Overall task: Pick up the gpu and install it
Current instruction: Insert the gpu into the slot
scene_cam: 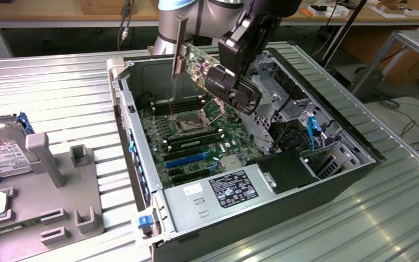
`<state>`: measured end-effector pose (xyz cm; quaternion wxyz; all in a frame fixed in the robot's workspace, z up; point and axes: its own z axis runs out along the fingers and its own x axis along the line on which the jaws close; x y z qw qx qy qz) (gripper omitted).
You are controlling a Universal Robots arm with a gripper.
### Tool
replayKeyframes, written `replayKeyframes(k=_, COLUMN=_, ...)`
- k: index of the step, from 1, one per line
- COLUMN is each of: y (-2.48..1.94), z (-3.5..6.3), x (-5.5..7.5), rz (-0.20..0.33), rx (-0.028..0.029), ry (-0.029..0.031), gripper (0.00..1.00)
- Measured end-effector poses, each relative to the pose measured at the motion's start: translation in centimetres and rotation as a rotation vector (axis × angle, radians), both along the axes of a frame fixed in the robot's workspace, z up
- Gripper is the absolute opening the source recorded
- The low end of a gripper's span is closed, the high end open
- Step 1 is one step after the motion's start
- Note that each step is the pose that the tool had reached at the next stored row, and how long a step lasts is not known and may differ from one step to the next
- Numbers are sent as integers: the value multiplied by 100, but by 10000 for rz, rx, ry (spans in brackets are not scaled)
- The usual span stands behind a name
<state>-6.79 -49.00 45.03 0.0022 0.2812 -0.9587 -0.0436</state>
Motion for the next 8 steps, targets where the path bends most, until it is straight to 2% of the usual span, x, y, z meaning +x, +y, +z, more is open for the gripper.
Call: replayKeyframes(k=8, y=0, z=0, x=0, rz=585, rx=0, ry=0, gripper=27)
